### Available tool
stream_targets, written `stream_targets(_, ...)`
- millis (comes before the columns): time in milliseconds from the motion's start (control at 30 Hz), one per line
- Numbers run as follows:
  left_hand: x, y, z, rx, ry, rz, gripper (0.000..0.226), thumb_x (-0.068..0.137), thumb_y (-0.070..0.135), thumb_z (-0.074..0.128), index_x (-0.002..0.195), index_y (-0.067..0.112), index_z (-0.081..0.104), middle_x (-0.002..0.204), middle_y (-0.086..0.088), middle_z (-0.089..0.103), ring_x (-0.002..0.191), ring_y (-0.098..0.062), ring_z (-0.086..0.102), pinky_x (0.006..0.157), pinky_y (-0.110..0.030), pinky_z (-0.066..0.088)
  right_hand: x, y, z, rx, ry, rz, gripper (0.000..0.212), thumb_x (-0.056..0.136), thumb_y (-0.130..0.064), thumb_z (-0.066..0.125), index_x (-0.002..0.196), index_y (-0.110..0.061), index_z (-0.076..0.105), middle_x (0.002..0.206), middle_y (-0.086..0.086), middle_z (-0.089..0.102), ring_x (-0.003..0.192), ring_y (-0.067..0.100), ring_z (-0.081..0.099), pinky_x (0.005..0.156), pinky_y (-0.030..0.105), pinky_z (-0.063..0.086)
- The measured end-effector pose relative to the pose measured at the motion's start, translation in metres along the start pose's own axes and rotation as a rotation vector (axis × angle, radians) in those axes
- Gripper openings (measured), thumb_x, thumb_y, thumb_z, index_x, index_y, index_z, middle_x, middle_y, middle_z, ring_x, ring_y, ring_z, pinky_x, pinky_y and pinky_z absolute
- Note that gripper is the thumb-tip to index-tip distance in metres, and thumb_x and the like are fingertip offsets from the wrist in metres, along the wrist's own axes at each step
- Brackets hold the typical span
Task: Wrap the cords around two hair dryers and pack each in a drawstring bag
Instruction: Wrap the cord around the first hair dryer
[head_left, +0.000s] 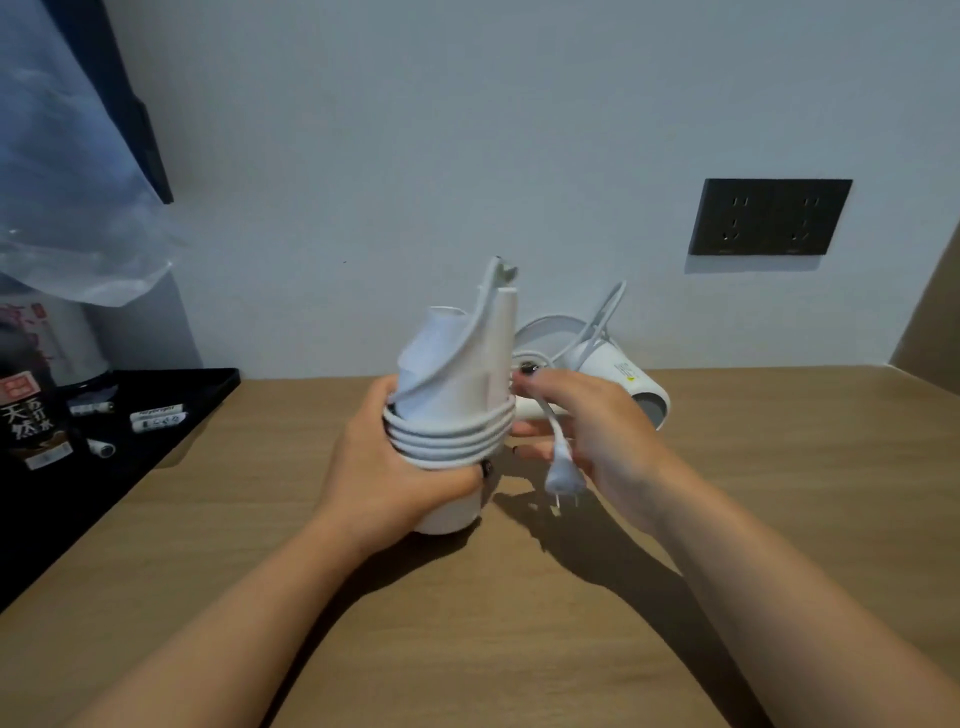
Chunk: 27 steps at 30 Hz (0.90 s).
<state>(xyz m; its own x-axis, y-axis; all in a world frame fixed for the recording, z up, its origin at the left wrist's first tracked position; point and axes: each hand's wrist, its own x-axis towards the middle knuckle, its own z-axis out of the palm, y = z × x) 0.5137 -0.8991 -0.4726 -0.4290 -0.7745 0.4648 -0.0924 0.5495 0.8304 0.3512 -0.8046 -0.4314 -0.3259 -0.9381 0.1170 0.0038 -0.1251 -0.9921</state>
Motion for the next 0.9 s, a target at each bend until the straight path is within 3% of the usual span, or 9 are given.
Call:
stream_targets(67, 0.005, -0.003, -0.006, -0.144, 0.043, -0.114, 0.077, 0.036, 0.039, 0.084, 0.107, 0.033, 0.056, 0.097, 0.016, 0.07, 0.086, 0.001, 0.067, 0.065, -0.016, 0.055, 0.002, -0.006, -0.007, 0.06, 0.025, 0.008, 0.031, 0.096, -0.006, 0.04, 0.1, -0.004, 0.071, 0.102, 0.011, 0.072, 0.085, 0.032, 0.07, 0.074, 0.038, 0.057)
stream_targets(133, 0.008, -0.007, -0.01, -0.311, 0.04, -0.21, 0.083, 0.034, 0.035, 0.085, 0.112, 0.024, 0.058, 0.101, 0.002, 0.073, 0.091, -0.012, 0.071, 0.073, -0.029, 0.058, 0.003, -0.008, -0.013, 0.035, 0.032, -0.04, 0.039, 0.095, 0.007, 0.032, 0.108, -0.001, 0.068, 0.104, 0.016, 0.072, 0.093, 0.03, 0.071, 0.073, 0.035, 0.06)
stream_targets(233, 0.008, -0.009, -0.012, -0.422, -0.012, -0.271, 0.084, 0.035, 0.028, 0.084, 0.115, 0.016, 0.059, 0.101, -0.006, 0.074, 0.094, -0.024, 0.071, 0.078, -0.041, 0.057, 0.003, -0.008, -0.015, -0.029, 0.047, -0.152, 0.036, 0.093, 0.012, 0.045, 0.107, -0.008, 0.071, 0.101, 0.01, 0.074, 0.095, 0.022, 0.071, 0.072, 0.03, 0.059)
stream_targets(400, 0.003, -0.01, -0.009, -0.405, -0.148, -0.272, 0.084, 0.038, 0.024, 0.082, 0.117, 0.008, 0.058, 0.101, -0.013, 0.072, 0.093, -0.031, 0.069, 0.074, -0.039, 0.056, 0.005, 0.0, -0.014, -0.328, 0.175, -0.361, 0.019, 0.082, -0.005, 0.072, 0.093, -0.021, 0.075, 0.097, 0.0, 0.072, 0.092, 0.01, 0.067, 0.076, 0.033, 0.06)
stream_targets(500, 0.002, -0.01, -0.008, -0.403, -0.232, -0.258, 0.081, 0.041, 0.022, 0.079, 0.117, 0.002, 0.058, 0.101, -0.019, 0.071, 0.09, -0.032, 0.069, 0.069, -0.034, 0.056, 0.005, -0.002, -0.014, -0.251, 0.268, -0.492, 0.015, 0.079, -0.004, 0.074, 0.08, -0.019, 0.072, 0.098, 0.006, 0.064, 0.084, -0.003, 0.061, 0.071, 0.017, 0.053)
stream_targets(600, 0.0, -0.01, -0.006, -0.408, -0.301, -0.266, 0.083, 0.044, 0.022, 0.079, 0.121, 0.0, 0.057, 0.106, -0.022, 0.07, 0.095, -0.036, 0.068, 0.073, -0.037, 0.055, 0.005, -0.005, -0.016, -0.101, 0.293, -0.501, 0.001, 0.082, -0.01, 0.07, 0.083, -0.009, 0.07, 0.088, 0.013, 0.069, 0.072, -0.002, 0.064, 0.066, 0.012, 0.05)
stream_targets(733, -0.001, -0.009, -0.003, -0.445, -0.297, -0.311, 0.081, 0.044, 0.026, 0.077, 0.12, 0.005, 0.059, 0.105, -0.023, 0.069, 0.09, -0.035, 0.068, 0.07, -0.041, 0.056, 0.006, 0.002, -0.016, -0.099, 0.326, -0.489, 0.023, 0.078, -0.031, 0.067, 0.082, -0.009, 0.07, 0.076, 0.012, 0.069, 0.073, 0.022, 0.066, 0.073, 0.028, 0.058)
stream_targets(900, 0.0, -0.007, -0.002, -0.464, -0.251, -0.35, 0.077, 0.04, 0.029, 0.073, 0.113, 0.008, 0.064, 0.099, -0.019, 0.071, 0.082, -0.029, 0.069, 0.062, -0.035, 0.056, 0.007, 0.008, -0.011, -0.198, 0.347, -0.479, 0.029, 0.08, -0.039, 0.066, 0.078, -0.01, 0.072, 0.071, 0.002, 0.068, 0.07, 0.012, 0.063, 0.069, 0.023, 0.055)
